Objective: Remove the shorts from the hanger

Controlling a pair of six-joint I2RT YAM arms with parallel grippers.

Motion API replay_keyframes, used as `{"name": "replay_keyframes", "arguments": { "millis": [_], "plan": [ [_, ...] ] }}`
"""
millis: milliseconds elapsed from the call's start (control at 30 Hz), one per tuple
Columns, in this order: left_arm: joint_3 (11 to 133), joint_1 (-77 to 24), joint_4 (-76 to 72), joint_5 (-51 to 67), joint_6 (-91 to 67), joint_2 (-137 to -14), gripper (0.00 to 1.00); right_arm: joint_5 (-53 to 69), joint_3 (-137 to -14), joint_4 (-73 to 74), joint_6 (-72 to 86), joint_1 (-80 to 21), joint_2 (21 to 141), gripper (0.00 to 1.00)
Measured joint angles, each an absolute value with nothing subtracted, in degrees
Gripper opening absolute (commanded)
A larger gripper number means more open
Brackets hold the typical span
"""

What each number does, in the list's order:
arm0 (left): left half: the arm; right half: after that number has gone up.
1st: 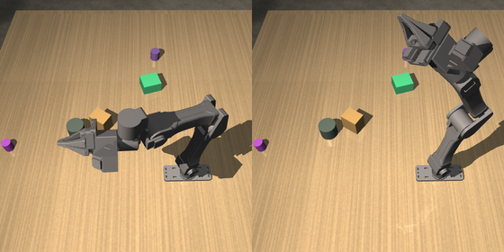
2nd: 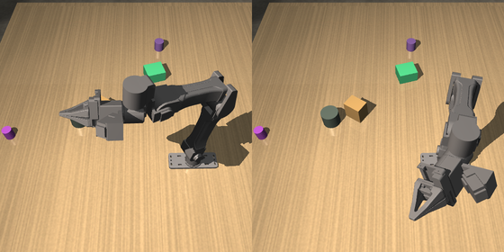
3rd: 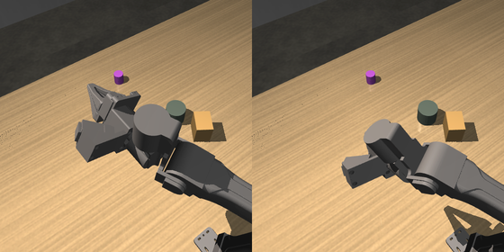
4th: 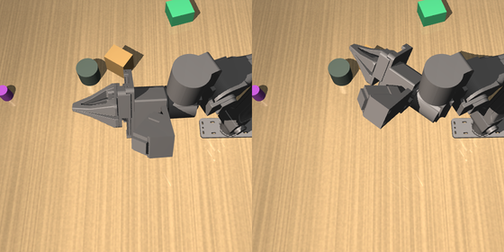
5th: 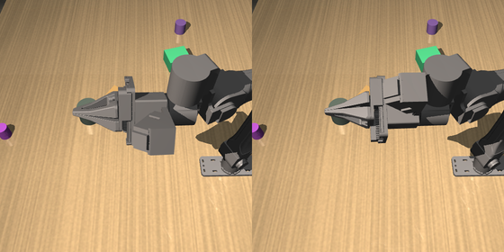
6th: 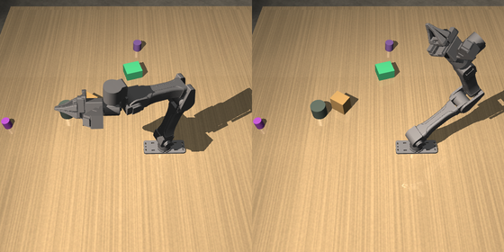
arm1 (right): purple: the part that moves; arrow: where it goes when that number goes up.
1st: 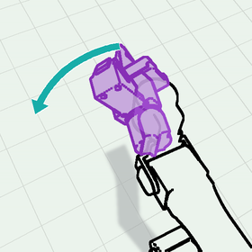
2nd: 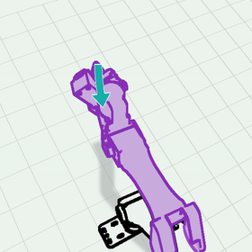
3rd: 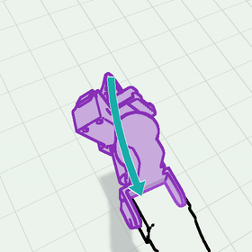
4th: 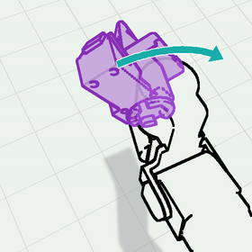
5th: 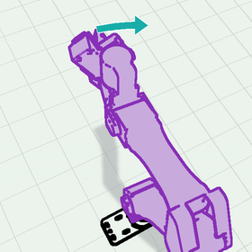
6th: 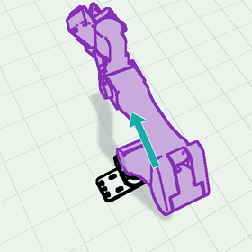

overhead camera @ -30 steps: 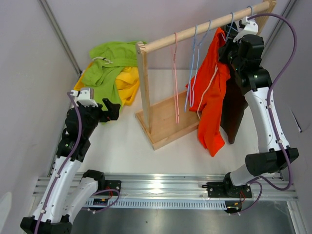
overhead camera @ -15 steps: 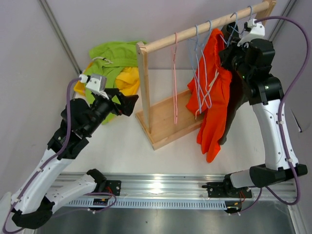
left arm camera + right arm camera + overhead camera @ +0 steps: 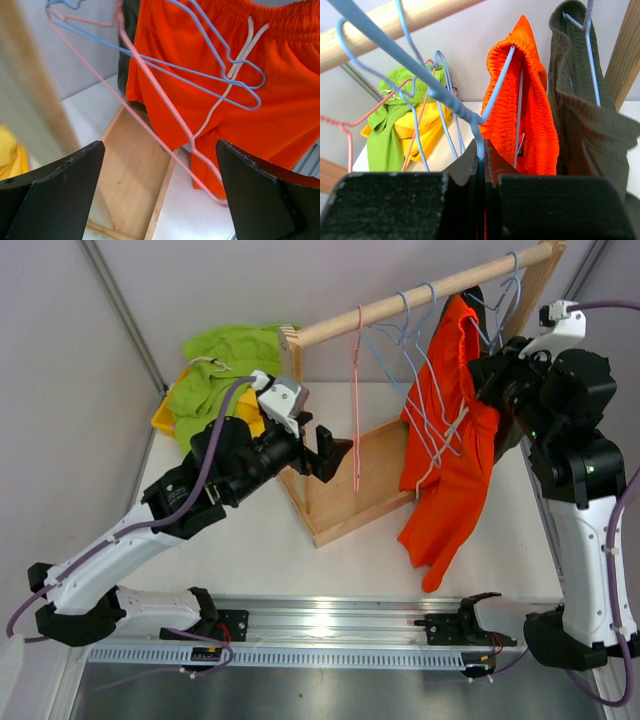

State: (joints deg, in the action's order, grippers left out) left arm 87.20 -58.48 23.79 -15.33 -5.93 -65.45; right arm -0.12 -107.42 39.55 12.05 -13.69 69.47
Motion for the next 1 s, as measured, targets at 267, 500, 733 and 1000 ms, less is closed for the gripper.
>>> {"name": "replay_keyframes", "arguments": {
  "millis": [267, 500, 733, 1000],
  "plan": [
    [91.9, -70.6, 23.4, -19.2, -5.0, -72.4, 0.99, 1.7, -99.2, 41.1, 14.1, -13.7, 60.1, 0.00],
    [92.0, -82.6, 21.2, -20.8, -6.3, -78.0, 0.99, 3.5, -97.3, 42.5, 16.3, -14.2, 59.0, 0.00],
    [91.8, -89.4, 15.7, -20.6, -9.3, -84.5, 0.99, 3.2, -97.2, 42.9, 18.0, -14.6, 59.0, 0.00],
    [88.1, -90.0, 7.7, -24.7, -10.3, -92.2, 0.99, 2.5, -99.4, 46.2, 21.1, -15.0, 59.2, 0.00]
  ]
}}
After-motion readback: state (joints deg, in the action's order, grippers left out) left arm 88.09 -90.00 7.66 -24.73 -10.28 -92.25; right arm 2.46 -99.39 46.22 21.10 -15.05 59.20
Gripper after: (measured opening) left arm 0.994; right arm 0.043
